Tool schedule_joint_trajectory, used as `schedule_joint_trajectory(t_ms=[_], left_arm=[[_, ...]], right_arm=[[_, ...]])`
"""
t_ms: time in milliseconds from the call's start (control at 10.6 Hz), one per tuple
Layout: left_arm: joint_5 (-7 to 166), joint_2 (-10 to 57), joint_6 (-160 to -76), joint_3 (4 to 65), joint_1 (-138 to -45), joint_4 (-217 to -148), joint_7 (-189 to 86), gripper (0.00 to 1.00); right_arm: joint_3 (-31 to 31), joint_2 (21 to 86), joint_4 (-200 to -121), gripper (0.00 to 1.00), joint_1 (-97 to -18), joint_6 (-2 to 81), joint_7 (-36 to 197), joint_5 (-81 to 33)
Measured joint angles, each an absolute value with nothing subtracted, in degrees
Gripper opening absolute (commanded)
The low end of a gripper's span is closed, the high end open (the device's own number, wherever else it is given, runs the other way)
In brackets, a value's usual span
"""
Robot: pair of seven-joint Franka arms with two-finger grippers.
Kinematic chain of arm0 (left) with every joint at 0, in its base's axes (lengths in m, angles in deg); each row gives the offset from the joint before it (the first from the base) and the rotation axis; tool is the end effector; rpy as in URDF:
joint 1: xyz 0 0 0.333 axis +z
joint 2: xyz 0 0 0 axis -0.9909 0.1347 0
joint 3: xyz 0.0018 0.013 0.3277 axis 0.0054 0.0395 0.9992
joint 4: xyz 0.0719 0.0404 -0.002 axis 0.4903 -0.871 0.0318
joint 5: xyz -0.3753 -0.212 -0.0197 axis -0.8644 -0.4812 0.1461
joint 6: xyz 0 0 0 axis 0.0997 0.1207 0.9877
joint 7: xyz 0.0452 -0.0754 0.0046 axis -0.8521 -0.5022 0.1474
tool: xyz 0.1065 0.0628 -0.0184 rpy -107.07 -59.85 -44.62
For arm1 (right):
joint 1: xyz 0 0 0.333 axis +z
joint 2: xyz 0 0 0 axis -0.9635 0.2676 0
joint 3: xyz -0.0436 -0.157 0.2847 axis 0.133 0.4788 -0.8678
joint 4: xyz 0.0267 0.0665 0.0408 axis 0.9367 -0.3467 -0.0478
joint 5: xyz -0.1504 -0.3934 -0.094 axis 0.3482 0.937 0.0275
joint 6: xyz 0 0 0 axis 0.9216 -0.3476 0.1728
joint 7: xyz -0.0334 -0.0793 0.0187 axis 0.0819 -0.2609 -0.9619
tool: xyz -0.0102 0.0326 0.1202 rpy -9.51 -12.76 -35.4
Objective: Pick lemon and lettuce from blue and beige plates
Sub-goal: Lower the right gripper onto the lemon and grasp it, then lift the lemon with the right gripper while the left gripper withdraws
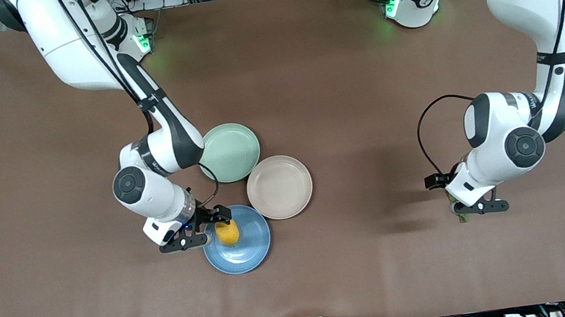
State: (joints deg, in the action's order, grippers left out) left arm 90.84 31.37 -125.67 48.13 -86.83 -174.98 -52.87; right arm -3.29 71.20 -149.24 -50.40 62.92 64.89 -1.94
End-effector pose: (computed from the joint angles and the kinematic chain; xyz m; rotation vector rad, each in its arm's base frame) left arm 0.7195 -0.1097 0.2545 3.1274 -0.1323 -0.0368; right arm 0.7114 0.2944 0.2168 -2.9327 -0.0500 -0.1862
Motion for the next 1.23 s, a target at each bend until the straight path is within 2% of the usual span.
schedule_joint_trajectory(t_ms=[472,1132,1226], left_arm=[[90.84,26.48,-119.27,48.1,-86.82,-175.5,-51.4,1.0],[90.84,17.81,-118.97,46.25,-87.21,-187.09,-45.11,1.0],[90.84,16.82,-118.97,45.42,-87.33,-188.41,-44.05,1.0]], right_arm=[[-3.31,73.31,-149.26,1.0,-48.86,67.45,63.54,-1.95],[-3.32,76.06,-149.25,1.0,-47.63,71.1,63.34,-1.95],[-3.32,76.47,-149.25,0.87,-47.63,71.63,63.34,-1.95]])
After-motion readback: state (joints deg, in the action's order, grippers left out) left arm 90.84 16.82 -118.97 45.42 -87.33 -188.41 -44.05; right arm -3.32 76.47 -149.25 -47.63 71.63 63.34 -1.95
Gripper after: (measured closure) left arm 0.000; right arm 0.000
